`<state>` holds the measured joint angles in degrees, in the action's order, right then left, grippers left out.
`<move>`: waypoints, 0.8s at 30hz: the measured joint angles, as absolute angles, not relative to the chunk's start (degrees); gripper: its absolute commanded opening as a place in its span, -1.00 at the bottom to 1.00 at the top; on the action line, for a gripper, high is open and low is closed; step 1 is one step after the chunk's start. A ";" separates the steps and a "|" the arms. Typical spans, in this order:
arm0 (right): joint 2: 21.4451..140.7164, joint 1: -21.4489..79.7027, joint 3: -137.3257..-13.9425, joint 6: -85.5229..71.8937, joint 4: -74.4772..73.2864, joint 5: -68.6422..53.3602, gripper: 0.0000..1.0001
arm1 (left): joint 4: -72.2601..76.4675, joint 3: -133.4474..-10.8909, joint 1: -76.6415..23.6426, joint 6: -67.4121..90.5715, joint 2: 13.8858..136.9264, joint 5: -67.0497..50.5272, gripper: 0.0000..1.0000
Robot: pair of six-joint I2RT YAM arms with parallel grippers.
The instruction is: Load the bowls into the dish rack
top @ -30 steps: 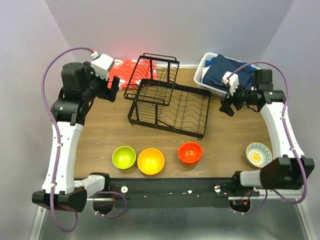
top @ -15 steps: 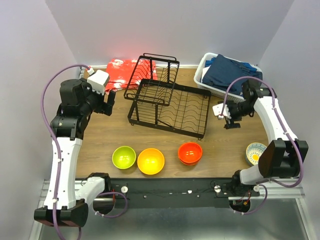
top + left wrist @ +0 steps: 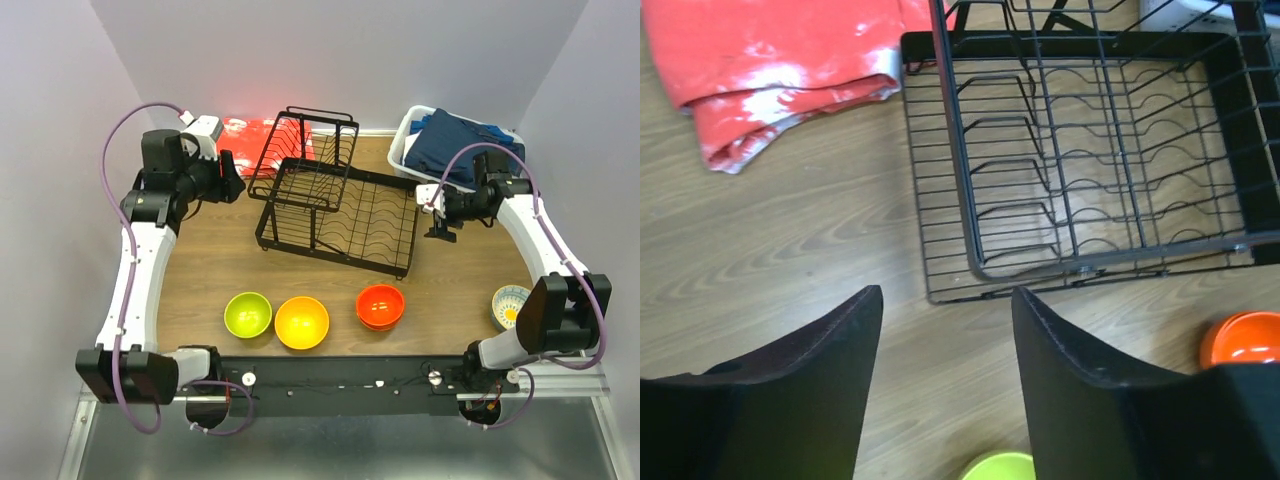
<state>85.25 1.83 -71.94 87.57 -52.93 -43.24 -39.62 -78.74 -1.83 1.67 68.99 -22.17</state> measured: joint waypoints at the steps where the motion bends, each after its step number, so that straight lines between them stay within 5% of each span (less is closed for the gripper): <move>1: 85.23 1.83 -71.68 87.44 -52.25 -43.22 0.69 | -39.07 -78.74 -1.83 2.52 69.89 -22.85 -0.18; 8: 86.02 2.20 -70.87 87.42 -51.75 -43.11 0.65 | -37.28 -78.74 -1.83 5.30 73.49 -28.86 -0.04; 11: 87.53 2.20 -71.05 86.17 -51.64 -43.11 0.65 | -36.21 -78.11 -2.00 4.12 72.44 -30.11 -0.58; 12: 88.03 2.20 -71.07 85.56 -51.48 -43.11 0.65 | -35.86 -77.36 -2.00 3.27 71.88 -30.52 -0.97; 18: 89.01 2.26 -71.83 82.76 -50.70 -43.07 0.47 | -34.37 -70.39 -3.49 -3.18 69.32 -31.68 -1.00; 24: 90.80 3.05 -73.34 86.41 -50.54 -42.11 0.50 | -33.56 -67.57 -6.04 -6.17 70.00 -31.62 -1.00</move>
<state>90.80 3.05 -73.34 86.41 -50.54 -42.11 -33.56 -67.57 -6.04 -6.17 70.00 -31.62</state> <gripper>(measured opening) 0.744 0.007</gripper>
